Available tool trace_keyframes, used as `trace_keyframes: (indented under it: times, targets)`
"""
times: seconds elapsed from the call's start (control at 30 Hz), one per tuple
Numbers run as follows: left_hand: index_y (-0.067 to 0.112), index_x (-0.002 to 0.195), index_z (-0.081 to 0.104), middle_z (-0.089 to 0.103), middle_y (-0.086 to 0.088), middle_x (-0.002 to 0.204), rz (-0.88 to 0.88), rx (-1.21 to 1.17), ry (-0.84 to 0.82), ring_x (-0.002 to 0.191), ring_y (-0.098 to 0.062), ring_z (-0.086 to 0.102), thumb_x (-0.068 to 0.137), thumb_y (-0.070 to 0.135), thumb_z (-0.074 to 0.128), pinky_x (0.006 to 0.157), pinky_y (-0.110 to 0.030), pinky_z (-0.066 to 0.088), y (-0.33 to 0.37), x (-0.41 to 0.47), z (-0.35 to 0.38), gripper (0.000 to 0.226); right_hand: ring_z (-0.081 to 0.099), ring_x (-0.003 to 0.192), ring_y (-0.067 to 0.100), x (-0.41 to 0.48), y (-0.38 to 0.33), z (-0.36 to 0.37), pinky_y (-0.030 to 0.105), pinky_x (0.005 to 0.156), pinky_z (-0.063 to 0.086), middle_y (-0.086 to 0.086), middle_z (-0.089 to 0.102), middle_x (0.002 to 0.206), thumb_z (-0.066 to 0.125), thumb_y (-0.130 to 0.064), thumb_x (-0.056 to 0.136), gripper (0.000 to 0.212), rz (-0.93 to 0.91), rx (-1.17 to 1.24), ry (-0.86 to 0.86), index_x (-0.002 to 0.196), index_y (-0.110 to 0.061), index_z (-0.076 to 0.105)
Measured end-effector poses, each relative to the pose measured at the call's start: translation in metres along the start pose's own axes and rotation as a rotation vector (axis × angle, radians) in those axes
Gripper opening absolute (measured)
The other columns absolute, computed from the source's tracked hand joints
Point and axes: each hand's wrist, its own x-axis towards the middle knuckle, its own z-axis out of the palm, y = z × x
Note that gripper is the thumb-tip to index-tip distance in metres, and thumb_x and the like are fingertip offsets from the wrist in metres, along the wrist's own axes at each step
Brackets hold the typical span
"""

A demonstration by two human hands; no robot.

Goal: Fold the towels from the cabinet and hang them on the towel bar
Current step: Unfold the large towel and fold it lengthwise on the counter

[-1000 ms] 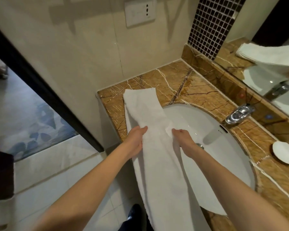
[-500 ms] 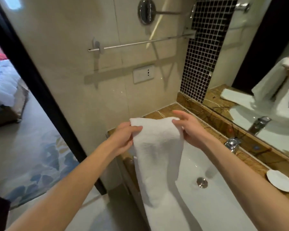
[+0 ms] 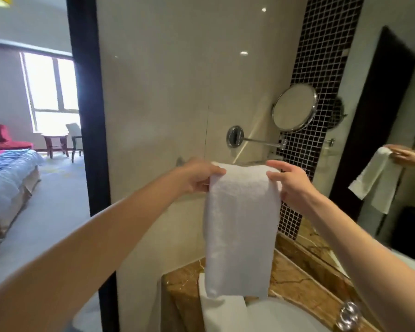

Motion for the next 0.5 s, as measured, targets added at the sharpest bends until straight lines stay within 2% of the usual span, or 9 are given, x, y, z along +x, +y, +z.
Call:
trace_keyframes:
  times: [0.13,0.2,0.3,0.37,0.5]
  targets:
    - [0.008,0.079,0.06,0.063,-0.005,0.074,0.121,-0.005,-0.027,0.069,-0.017,0.061,0.085,0.002,0.063,0.072,-0.033,0.054,0.056,0.015,-0.004,0.009,0.063,0.107,0.027,0.028,-0.05,0.0,0.047,0.085,0.055,0.007,0.062,0.123,0.059,-0.001,0.09,0.036,-0.087,-0.016,0.032,0.122,-0.016,0.061]
    - [0.01,0.075,0.058,0.06,-0.003,0.069,0.177,0.007,-0.052,0.065,-0.015,0.057,0.087,0.001,0.059,0.067,-0.03,0.052,0.083,0.026,-0.005,0.015,0.062,0.109,0.03,0.045,-0.073,-0.003,0.048,0.085,0.055,0.008,0.061,0.125,0.059,-0.002,0.09,0.033,-0.128,-0.02,0.037,0.117,-0.02,0.064]
    - [0.01,0.078,0.056,0.057,-0.005,0.077,0.25,0.015,-0.059,0.067,-0.014,0.056,0.089,0.001,0.055,0.056,-0.024,0.053,0.125,0.046,-0.008,0.015,0.061,0.111,0.032,0.073,-0.108,-0.008,0.051,0.087,0.054,0.009,0.059,0.128,0.059,-0.004,0.09,0.029,-0.201,-0.046,0.025,0.11,-0.024,0.066]
    - [0.008,0.084,0.058,0.06,-0.006,0.084,0.284,-0.034,-0.046,0.072,-0.015,0.059,0.089,0.0,0.055,0.058,-0.025,0.055,0.153,0.061,-0.012,0.01,0.06,0.113,0.029,0.094,-0.132,-0.008,0.05,0.089,0.053,0.011,0.061,0.125,0.06,-0.003,0.089,0.028,-0.265,-0.03,0.026,0.105,-0.024,0.067]
    - [0.004,0.107,0.056,0.061,-0.01,0.1,0.318,-0.087,-0.034,0.085,-0.018,0.061,0.091,0.0,0.05,0.078,-0.03,0.052,0.202,0.088,-0.02,0.018,0.062,0.096,0.018,0.136,-0.177,0.0,0.029,0.067,0.054,0.009,0.063,0.117,0.059,-0.001,0.088,0.03,-0.386,-0.005,0.046,0.109,-0.021,0.066]
